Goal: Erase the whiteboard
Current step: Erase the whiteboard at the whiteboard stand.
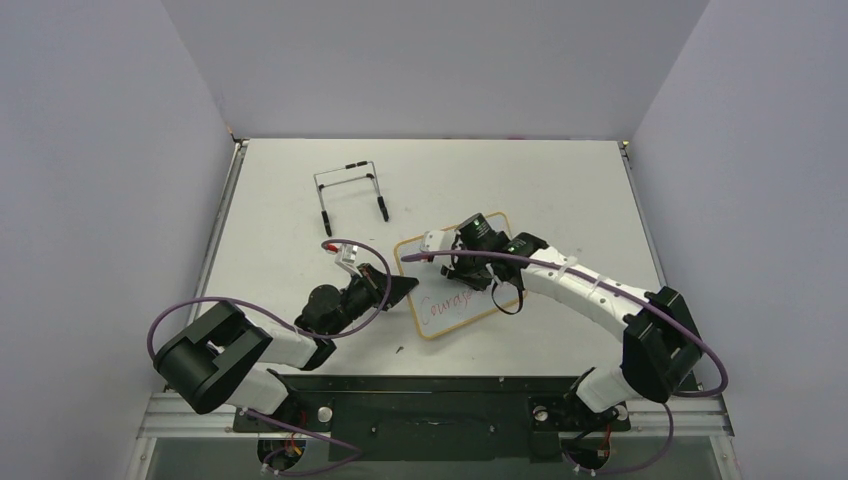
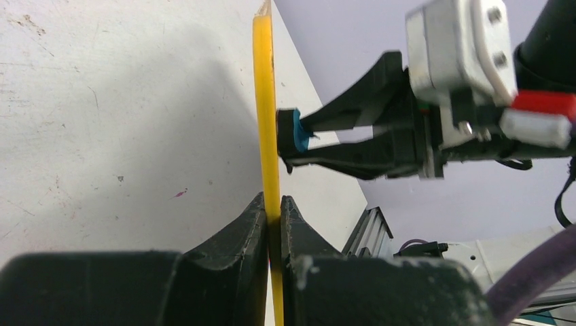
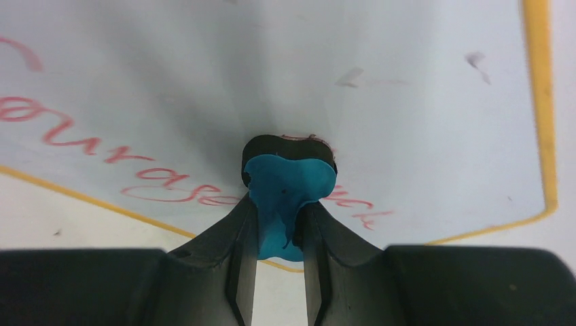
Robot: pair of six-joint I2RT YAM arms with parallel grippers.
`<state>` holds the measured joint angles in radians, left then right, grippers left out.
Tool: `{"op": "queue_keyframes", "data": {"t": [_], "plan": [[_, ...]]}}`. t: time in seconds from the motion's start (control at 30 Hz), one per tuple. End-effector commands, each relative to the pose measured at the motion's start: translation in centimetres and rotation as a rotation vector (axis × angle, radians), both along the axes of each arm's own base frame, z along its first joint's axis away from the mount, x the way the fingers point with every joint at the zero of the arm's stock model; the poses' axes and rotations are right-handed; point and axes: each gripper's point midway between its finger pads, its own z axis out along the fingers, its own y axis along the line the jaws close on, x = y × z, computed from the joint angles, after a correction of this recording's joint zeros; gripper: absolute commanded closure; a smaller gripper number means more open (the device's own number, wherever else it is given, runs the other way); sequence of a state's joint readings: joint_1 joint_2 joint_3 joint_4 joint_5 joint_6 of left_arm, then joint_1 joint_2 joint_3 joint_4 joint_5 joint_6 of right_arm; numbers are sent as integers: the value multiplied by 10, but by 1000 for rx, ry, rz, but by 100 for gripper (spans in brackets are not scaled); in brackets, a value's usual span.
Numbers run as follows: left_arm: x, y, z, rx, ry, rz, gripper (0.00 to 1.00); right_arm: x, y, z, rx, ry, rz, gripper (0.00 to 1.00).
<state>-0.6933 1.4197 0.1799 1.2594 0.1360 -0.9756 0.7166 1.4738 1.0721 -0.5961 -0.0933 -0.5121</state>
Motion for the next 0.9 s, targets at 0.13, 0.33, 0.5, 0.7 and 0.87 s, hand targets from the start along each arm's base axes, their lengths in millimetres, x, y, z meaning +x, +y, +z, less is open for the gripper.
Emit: {"op": "queue_keyframes", "data": {"t": [0.13, 0.33, 0.5, 0.7, 0.87], "plan": [[-10, -13, 56, -112, -169, -77, 100, -4, 18, 16, 95, -3, 42, 100], [-10, -16, 55, -104, -173, -91, 100, 27, -14, 11, 73, -58, -145, 100], [-11, -16, 57, -107, -177, -90, 100, -11, 15, 4, 83, 41, 71, 100], [-11, -13, 57, -94, -185, -80, 100, -28, 24, 0, 46, 61, 157, 100], [-11, -15, 57, -91, -189, -87, 100, 19, -9, 6, 47, -38, -92, 100]]}}
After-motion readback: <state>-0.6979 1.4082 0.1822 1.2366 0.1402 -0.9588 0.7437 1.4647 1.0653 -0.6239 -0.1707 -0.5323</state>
